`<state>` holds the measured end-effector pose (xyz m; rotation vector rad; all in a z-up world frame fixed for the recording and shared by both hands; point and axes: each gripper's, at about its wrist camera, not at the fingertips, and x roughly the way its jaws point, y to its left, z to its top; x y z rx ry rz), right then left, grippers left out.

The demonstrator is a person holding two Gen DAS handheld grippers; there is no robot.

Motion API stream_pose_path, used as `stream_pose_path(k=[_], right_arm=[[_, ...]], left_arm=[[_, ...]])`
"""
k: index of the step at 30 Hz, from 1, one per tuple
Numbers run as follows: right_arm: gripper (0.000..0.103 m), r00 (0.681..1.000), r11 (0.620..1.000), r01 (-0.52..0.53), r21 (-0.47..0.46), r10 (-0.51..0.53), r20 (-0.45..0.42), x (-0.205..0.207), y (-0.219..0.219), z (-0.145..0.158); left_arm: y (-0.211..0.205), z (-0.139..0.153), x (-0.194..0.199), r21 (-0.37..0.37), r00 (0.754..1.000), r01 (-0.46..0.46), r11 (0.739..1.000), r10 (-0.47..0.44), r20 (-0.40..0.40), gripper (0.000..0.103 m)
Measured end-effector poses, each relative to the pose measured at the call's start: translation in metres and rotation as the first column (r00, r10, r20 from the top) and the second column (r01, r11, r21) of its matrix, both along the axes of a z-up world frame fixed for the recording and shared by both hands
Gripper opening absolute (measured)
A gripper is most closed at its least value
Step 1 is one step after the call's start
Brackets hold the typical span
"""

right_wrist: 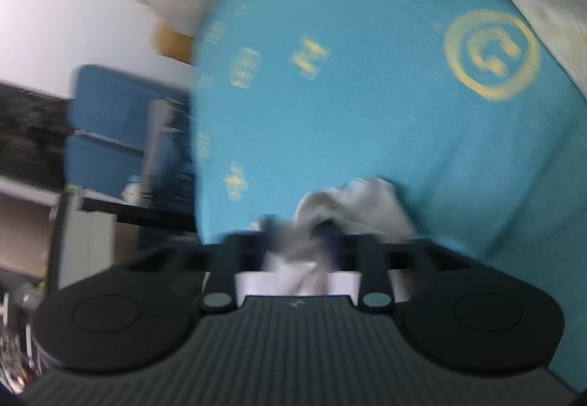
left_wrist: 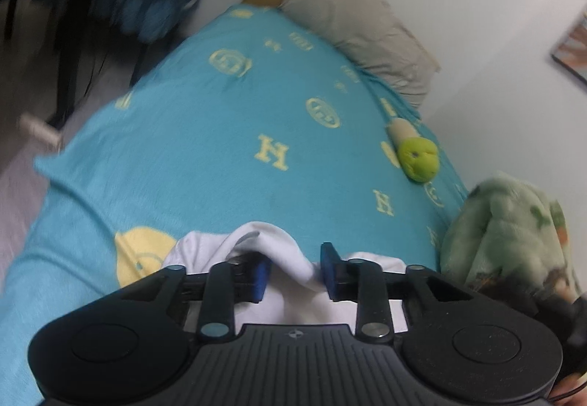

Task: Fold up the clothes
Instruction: 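Open both grippers and lay the folded shirt flat on the sheet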

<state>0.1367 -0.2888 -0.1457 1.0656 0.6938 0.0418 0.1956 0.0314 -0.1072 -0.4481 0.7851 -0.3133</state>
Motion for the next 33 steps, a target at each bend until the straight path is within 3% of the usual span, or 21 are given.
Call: stream_pose_path(k=[1, 2, 3, 6, 8, 9, 11, 12, 13, 17, 21, 26, 33], right_arm=[[0.100, 0.998, 0.999, 0.001, -0.035, 0.001, 0.066, -0.005, 0.005, 0.010], [0.098, 0.991, 0.997, 0.004, -0.072, 0.006, 0.133, -0.011, 0.009, 0.021], [0.099, 0.985, 0.993, -0.011, -0.116, 0.031, 0.172, -0.014, 0.014, 0.028], [0.098, 0.969, 0.965, -0.065, -0.254, 0.121, 0.215, -0.021, 0.029, 0.042], [0.080, 0.963, 0.949, -0.111, -0.296, 0.177, 0.205, -0.022, 0.037, 0.039], [0.059, 0.965, 0.940, -0.137, -0.312, 0.198, 0.173, -0.019, 0.040, 0.035], [0.044, 0.972, 0.918, -0.181, -0.353, 0.222, 0.078, -0.007, 0.046, 0.023], [0.030, 0.972, 0.906, -0.198, -0.375, 0.231, 0.046, 0.000, 0.049, 0.016], [0.028, 0.971, 0.893, -0.214, -0.396, 0.240, 0.016, 0.006, 0.053, 0.009], [0.022, 0.973, 0.862, -0.222, -0.456, 0.223, -0.052, 0.020, 0.053, -0.010], [0.022, 0.981, 0.847, -0.192, -0.497, 0.184, -0.065, 0.022, 0.050, -0.014], [0.024, 0.982, 0.821, -0.175, -0.544, 0.183, -0.040, 0.009, 0.059, -0.001], [0.025, 0.979, 0.782, -0.173, -0.599, 0.205, -0.015, -0.029, 0.077, 0.022]], left_arm=[[-0.003, 0.005, -0.006, 0.020, 0.999, 0.008, 1.000, -0.009, 0.042, 0.052], [-0.006, 0.010, -0.013, 0.040, 0.996, 0.016, 0.999, -0.019, 0.090, 0.072], [-0.009, 0.016, -0.020, 0.062, 0.990, 0.022, 0.998, -0.030, 0.137, 0.082], [-0.018, 0.027, -0.034, 0.117, 0.973, 0.059, 0.991, -0.083, 0.213, 0.083], [-0.024, 0.026, -0.036, 0.144, 0.969, 0.090, 0.985, -0.120, 0.215, 0.083], [-0.027, 0.022, -0.035, 0.164, 0.971, 0.096, 0.982, -0.129, 0.200, 0.083], [-0.032, 0.013, -0.032, 0.206, 0.977, 0.103, 0.973, -0.138, 0.165, 0.083], [-0.033, 0.006, -0.027, 0.224, 0.982, 0.097, 0.970, -0.130, 0.139, 0.082], [-0.034, -0.001, -0.022, 0.234, 0.985, 0.094, 0.968, -0.124, 0.118, 0.081], [-0.033, -0.024, -0.006, 0.268, 0.993, 0.094, 0.959, -0.110, 0.045, 0.078], [-0.033, -0.032, -0.005, 0.307, 0.992, 0.108, 0.946, -0.125, 0.036, 0.078], [-0.033, -0.022, -0.016, 0.318, 0.990, 0.096, 0.943, -0.122, 0.063, 0.078], [-0.030, 0.010, -0.061, 0.321, 0.986, 0.080, 0.944, -0.122, 0.115, 0.078]])
